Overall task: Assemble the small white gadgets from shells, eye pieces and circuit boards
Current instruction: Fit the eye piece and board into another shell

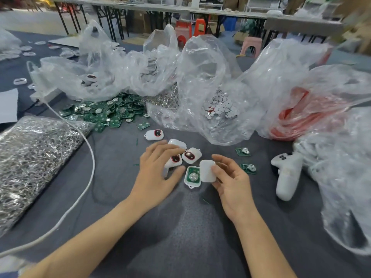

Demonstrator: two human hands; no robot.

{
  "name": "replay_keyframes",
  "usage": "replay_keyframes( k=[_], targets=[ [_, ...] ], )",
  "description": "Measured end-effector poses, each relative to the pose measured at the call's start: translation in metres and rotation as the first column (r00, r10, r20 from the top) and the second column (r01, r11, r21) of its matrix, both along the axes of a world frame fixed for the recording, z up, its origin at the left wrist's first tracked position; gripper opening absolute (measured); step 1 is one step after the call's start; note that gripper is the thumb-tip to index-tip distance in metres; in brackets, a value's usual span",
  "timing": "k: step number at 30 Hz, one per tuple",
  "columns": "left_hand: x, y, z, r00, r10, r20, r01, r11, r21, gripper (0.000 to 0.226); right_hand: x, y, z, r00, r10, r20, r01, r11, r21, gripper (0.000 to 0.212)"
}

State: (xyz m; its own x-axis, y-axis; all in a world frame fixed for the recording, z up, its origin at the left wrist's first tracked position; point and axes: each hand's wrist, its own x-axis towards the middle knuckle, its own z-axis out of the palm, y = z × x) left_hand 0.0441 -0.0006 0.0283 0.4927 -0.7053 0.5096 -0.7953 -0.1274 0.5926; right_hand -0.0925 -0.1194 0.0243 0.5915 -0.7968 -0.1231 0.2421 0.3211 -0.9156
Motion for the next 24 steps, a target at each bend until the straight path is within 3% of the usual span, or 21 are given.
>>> replay_keyframes(
  k=[3, 7, 12, 16, 19, 22, 24],
  targets=[
    [-0.014, -0.012, 0.0, 0.996, -0.072, -0.051, 0.073, 0.997, 0.021, 0.035, -0.001, -0.001, 0.003, 0.997, 0.004, 0.077, -0.012, 0.994, 0.104, 0.023],
    [-0.029, -0.021, -0.003, 0.996, -0.084, 0.038, 0.081, 0.994, 0.071, 0.042, -0.004, -0.003, 0.007, 0.986, 0.045, 0.158, -0.076, 0.977, 0.197, 0.02],
    [-0.03, -0.02, -0.007, 0.996, -0.079, 0.028, 0.08, 0.996, -0.037, 0.036, -0.004, -0.003, 0.006, 0.983, 0.09, 0.159, -0.123, 0.97, 0.21, 0.02],
    [-0.028, -0.019, -0.007, 0.989, -0.115, -0.095, 0.107, 0.991, -0.079, 0.027, -0.004, -0.004, 0.006, 0.984, 0.116, 0.133, -0.139, 0.974, 0.177, 0.023],
    [-0.028, -0.019, -0.006, 0.993, -0.043, -0.112, 0.032, 0.995, -0.098, 0.026, -0.003, -0.002, 0.005, 0.992, 0.091, 0.09, -0.104, 0.983, 0.151, 0.024],
    [-0.032, -0.016, -0.007, 0.993, 0.112, 0.02, -0.114, 0.988, 0.106, 0.054, -0.003, -0.007, 0.004, 0.998, -0.054, 0.035, 0.052, 0.997, 0.049, 0.024],
    [-0.036, -0.015, -0.013, 0.981, 0.12, 0.15, -0.157, 0.95, 0.269, 0.076, -0.006, -0.013, 0.003, 0.99, -0.134, -0.05, 0.131, 0.989, -0.065, 0.023]
  ],
)
